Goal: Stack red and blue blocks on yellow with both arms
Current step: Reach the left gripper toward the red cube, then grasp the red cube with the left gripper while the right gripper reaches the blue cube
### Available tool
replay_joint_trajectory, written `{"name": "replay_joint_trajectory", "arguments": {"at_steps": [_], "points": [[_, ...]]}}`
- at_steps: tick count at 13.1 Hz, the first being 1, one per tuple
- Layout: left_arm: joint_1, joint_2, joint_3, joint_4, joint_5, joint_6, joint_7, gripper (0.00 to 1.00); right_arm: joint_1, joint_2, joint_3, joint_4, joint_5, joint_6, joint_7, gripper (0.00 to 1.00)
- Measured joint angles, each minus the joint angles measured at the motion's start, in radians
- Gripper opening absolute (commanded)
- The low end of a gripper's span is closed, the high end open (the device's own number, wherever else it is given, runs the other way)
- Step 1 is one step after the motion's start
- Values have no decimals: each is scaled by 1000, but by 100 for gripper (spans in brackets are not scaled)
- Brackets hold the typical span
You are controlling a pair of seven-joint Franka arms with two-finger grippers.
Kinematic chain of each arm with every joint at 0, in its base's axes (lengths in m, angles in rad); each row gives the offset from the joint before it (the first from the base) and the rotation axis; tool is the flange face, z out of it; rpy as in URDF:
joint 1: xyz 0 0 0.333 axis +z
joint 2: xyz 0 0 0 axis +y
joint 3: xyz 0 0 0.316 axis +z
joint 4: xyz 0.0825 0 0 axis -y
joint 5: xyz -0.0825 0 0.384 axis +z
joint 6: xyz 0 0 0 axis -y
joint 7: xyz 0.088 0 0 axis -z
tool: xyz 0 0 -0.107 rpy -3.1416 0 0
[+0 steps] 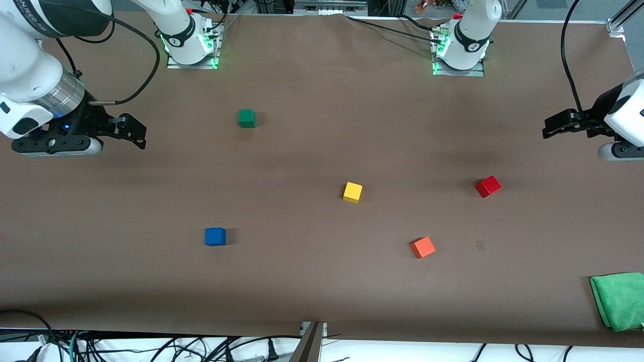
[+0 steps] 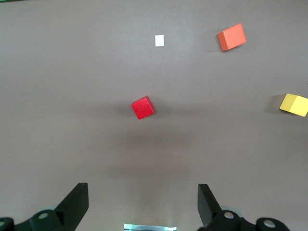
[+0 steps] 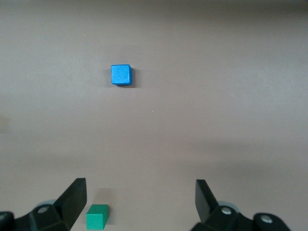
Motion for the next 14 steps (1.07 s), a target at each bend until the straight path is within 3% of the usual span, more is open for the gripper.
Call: {"name": "replay_joint_trajectory", "arguments": {"at_steps": [8, 12, 14], "points": [[3, 44, 8, -7, 0, 28, -42, 100, -2, 7, -4, 2, 0, 5, 0, 100], [14, 171, 13, -41, -1, 141, -120, 100, -3, 9, -4, 3, -2, 5, 0, 100], [14, 210, 14, -102, -1, 243, -175, 100, -3, 11, -4, 3, -2, 13, 0, 100]]}}
